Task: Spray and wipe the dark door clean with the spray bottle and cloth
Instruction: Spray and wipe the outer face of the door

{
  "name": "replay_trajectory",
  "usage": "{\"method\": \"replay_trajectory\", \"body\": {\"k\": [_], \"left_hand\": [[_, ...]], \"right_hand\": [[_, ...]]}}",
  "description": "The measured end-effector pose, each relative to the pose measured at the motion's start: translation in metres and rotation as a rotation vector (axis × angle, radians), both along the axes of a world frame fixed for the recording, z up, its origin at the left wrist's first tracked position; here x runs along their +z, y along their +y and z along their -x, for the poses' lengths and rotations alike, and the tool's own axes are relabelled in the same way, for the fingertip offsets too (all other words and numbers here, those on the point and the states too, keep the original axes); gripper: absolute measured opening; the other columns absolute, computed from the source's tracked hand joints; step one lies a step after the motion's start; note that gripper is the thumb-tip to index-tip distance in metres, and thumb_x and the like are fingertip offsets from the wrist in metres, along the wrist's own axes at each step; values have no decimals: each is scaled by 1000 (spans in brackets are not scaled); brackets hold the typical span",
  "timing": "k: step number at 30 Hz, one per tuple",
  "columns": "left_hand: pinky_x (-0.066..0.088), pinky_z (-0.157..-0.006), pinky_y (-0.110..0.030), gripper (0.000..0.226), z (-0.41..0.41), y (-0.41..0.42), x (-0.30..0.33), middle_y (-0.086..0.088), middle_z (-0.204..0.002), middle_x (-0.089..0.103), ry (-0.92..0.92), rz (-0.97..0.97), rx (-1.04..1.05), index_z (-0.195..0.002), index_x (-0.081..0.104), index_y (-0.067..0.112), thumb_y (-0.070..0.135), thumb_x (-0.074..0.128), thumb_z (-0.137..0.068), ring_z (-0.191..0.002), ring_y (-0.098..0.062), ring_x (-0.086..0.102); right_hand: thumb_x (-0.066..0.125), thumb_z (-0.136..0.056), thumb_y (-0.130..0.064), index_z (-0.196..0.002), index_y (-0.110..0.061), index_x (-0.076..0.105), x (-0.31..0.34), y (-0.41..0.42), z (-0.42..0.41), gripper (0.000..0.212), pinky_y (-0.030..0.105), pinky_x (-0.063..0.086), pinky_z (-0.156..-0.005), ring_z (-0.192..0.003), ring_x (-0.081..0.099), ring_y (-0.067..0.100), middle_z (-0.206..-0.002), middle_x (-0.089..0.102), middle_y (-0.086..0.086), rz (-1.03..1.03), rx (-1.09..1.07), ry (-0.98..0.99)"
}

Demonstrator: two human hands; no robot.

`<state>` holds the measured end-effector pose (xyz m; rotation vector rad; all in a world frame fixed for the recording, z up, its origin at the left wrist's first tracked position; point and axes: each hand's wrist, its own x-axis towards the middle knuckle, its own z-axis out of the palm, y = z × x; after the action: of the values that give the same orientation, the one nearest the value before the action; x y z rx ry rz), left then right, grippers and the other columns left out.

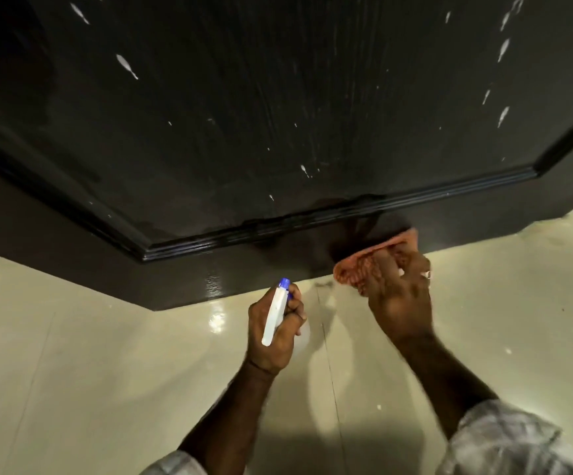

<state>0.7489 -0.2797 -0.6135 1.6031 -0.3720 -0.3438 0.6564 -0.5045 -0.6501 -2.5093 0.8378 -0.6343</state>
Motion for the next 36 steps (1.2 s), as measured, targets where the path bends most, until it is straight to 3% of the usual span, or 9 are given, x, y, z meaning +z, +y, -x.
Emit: {"method": "replay_trajectory", "body": {"k": [4, 7, 10, 16, 23, 27, 30, 32, 36], "left_hand": [[52, -53, -44, 23, -3, -6, -4, -14, -78, 67, 18, 5, -21, -96, 75, 33, 24, 66, -77, -65, -37, 62], [55, -54, -44, 24, -3, -7, -6, -12, -77, 68, -3, -10, -13, -97, 75, 33, 26, 65, -77, -64, -37, 63], [58, -55, -46, 22, -2, -6, -13, -14, -77, 69, -18, -38, 2, -94, 74, 22, 32, 64, -77, -65, -35, 66], [58, -54, -47, 28, -3, -10, -15, -13, -76, 69, -3, -36, -7, -95, 71, 12, 30, 67, -76, -64, -36, 65], [51, -53, -43, 21, -4, -19, -11, -15, -74, 64, 25, 0, -21, -92, 73, 24, 24, 65, -72, -63, -41, 59], [52, -58, -41, 26, -5, -26, -14, -17, -77, 66, 29, -26, 4, -94, 73, 19, 28, 66, -71, -65, -39, 62], [52, -57, -43, 31, -4, -28, -14, -18, -77, 65, 29, -13, -5, -95, 70, 8, 28, 67, -71, -65, -39, 60], [51, -55, -44, 30, -3, -29, -13, -18, -77, 64, 34, 4, -8, -95, 70, 7, 26, 67, -72, -65, -38, 59], [51, -55, -42, 22, -6, -34, -12, -15, -78, 65, 18, 1, -48, -94, 74, 22, 25, 67, -73, -65, -39, 60]], "right_hand": [[60, -98, 3, -127, -15, 56, 23, 26, -49, 34, 43, 60, -76, -102, 76, 36, -115, 68, 23, -1297, -567, -427], [46, -106, -5, -127, -9, 67, 53, 37, -70, 30, 42, 65, -61, -99, 76, 36, -115, 77, 19, -1651, -680, -600], [49, -110, -18, -135, -21, 64, 90, 36, -71, 30, 44, 64, -90, -108, 73, 26, -120, 76, 6, -1610, -567, -759], [69, -103, -28, -152, -25, 38, 24, 52, -43, 59, 26, 51, -110, -138, 51, 17, -155, 43, 7, -498, -284, -412], [57, -102, -1, -120, -12, 66, 48, 7, -57, 23, 41, 62, -83, -94, 74, 27, -113, 75, 10, -1454, -675, -575], [66, -105, -28, -144, -29, 50, 89, 28, -58, 42, 22, 58, -90, -106, 70, 5, -123, 68, -13, -1000, -434, -654], [66, -106, -25, -149, -14, 46, 42, 41, -48, 49, 21, 52, -105, -121, 65, 11, -136, 63, 2, -641, -439, -580], [68, -100, -28, -142, -16, 58, 8, 26, -45, 46, 39, 52, -112, -122, 66, 25, -133, 68, 10, -834, -578, -475], [58, -91, -11, -108, -7, 72, 33, -17, -46, 23, 49, 66, -79, -82, 78, 27, -96, 78, 11, -1310, -729, -520]]}}
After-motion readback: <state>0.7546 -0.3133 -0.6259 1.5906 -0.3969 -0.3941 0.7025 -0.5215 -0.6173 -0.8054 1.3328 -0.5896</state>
